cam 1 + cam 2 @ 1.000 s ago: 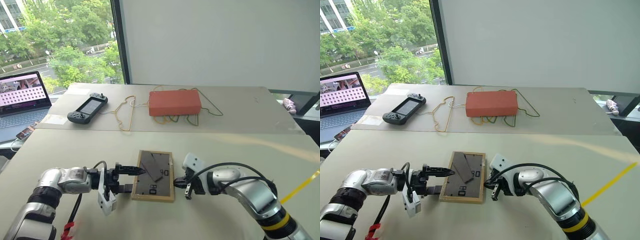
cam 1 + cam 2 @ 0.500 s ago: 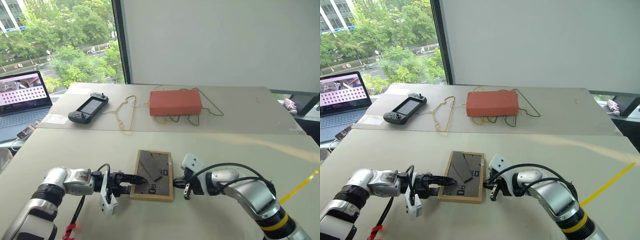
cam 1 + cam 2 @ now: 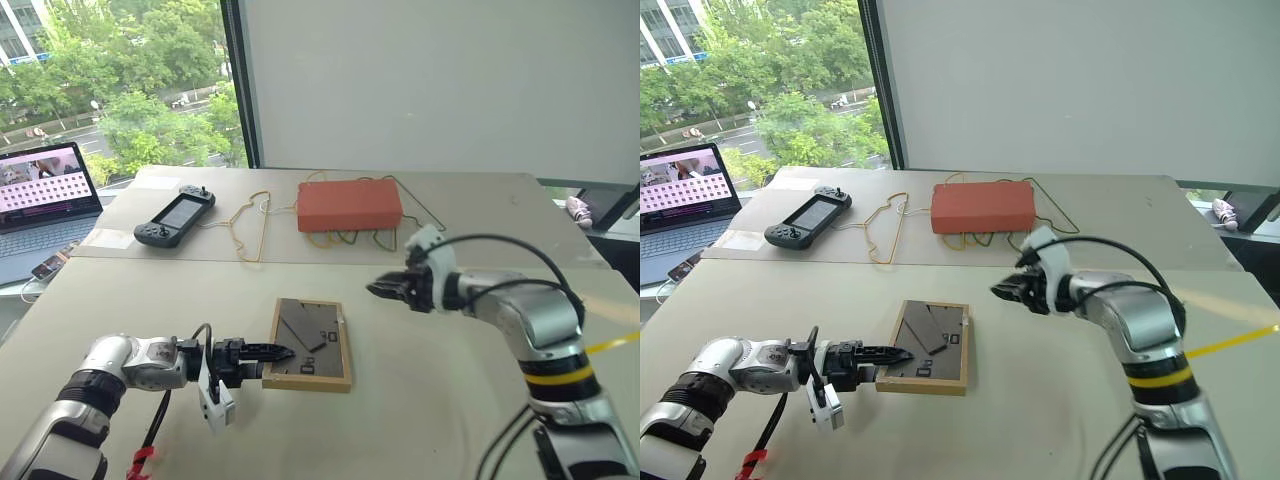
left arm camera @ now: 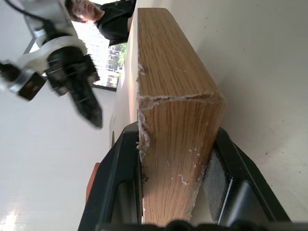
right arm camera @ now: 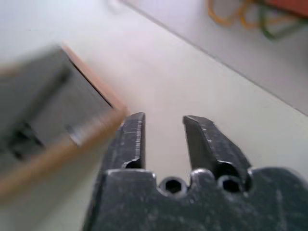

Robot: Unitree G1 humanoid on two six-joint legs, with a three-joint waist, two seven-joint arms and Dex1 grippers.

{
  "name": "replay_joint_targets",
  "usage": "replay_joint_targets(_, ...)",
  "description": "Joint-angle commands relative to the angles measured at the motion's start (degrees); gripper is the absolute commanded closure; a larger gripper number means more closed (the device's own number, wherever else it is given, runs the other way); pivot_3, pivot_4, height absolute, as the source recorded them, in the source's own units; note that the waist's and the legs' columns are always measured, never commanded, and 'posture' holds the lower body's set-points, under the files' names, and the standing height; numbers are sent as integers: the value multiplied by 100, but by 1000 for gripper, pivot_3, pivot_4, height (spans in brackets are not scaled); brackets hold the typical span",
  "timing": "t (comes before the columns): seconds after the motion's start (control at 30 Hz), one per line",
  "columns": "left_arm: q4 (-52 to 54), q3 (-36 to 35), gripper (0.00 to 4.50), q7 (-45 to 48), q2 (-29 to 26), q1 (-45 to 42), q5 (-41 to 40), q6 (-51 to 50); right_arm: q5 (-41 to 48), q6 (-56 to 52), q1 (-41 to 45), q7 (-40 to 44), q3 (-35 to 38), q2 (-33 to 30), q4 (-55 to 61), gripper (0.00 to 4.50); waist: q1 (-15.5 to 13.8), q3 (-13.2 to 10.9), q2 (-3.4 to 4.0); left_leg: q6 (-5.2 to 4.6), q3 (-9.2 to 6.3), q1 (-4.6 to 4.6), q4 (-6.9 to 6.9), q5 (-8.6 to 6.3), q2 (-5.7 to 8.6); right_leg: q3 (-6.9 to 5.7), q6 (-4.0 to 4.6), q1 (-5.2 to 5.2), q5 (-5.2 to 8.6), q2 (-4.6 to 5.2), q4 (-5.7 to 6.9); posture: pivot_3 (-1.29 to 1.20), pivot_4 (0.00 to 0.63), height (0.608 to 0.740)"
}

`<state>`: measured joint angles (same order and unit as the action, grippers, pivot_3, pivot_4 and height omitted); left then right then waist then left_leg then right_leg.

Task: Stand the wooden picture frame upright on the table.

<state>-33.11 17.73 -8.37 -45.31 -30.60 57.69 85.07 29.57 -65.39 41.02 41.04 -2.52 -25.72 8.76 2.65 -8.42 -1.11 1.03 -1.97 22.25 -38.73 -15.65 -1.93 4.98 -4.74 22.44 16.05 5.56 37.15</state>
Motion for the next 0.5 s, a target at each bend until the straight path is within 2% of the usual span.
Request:
replay_joint_targets(0.03, 42, 174, 3342, -4, -2, 26, 139, -109, 753, -871, 310, 132, 15, 540, -96, 1324, -7, 0, 1, 0, -2, 2, 0, 0, 0, -2, 0, 2, 0, 0, 1, 0, 150, 740)
replay_joint_targets(0.13, 58, 243, 3342, -64, 0, 11, 157, -147, 787, -995, 441, 278, -372, 621, -358, 246, -37, 0, 1, 1, -7, 10, -2, 1, 6, -32, 1, 4, 0, 14, 0, 0, 150, 740)
replay_joint_targets(0.17, 73, 258, 3342, -96, -2, 10, 161, -167, 734, -918, 494, 355, -520, 632, -543, 21, -37, 0, 1, 1, -8, 10, -2, 1, 8, -55, 1, 5, -1, 23, 0, 0, 150, 740)
replay_joint_targets(0.23, 93, 284, 3342, -142, -1, 3, 169, -197, 491, -656, 601, 497, -852, 590, -1025, 0, -29, 0, 1, 1, -9, 8, -1, 0, 8, -96, 9, 8, -5, 35, 1, 0, 150, 740)
replay_joint_targets(0.37, 129, 314, 3342, -205, -9, 11, 190, -246, 176, -139, 820, 836, -1162, 478, -1814, 0, -12, -1, 3, 2, -9, 7, 0, 1, 8, -99, 13, 12, -8, 35, 2, 0, 150, 740)
replay_joint_targets(0.5, 182, 322, 3342, -261, -37, 60, 210, -310, 26, 94, 934, 1207, -1452, 439, -2120, 0, -14, -1, 3, 1, -10, 6, 0, 1, 7, -102, 13, 11, -8, 36, 2, 0, 150, 740)
